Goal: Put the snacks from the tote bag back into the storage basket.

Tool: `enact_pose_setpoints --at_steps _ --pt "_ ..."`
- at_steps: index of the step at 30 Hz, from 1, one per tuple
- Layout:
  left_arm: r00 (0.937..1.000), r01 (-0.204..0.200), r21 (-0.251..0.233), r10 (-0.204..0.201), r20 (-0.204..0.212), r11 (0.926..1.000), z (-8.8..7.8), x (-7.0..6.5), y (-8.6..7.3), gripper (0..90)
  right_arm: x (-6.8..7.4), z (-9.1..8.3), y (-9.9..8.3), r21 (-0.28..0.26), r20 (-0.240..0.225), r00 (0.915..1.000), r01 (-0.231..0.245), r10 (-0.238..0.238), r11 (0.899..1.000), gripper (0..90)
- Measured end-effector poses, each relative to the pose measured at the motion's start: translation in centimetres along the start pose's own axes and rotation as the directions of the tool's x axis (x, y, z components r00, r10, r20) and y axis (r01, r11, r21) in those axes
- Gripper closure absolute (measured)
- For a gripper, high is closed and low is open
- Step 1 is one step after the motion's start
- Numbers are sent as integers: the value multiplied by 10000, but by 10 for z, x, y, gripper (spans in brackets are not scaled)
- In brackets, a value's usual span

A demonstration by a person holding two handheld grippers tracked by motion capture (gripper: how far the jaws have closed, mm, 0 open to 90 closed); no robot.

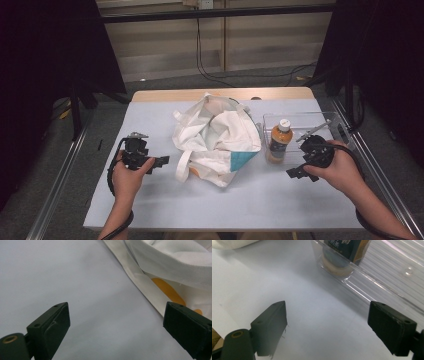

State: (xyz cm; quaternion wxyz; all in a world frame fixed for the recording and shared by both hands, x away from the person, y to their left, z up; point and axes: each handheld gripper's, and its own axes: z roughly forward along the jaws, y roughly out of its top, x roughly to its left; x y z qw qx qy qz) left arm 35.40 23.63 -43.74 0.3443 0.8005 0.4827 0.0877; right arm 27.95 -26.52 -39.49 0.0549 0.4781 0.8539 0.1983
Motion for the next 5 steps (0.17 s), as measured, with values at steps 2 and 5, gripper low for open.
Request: enact_pose_setpoints --at_steps 2,5 --pt "10000 -22 -16 22 45 10000 1 0 0 70 1 2 -3 -26 -72 10000 13 -13 10000 154" --pt "9999 -149 60 149 -4 9999 0 1 -1 66 3 4 -7 -179 -1 10000 -31 31 9998 147"
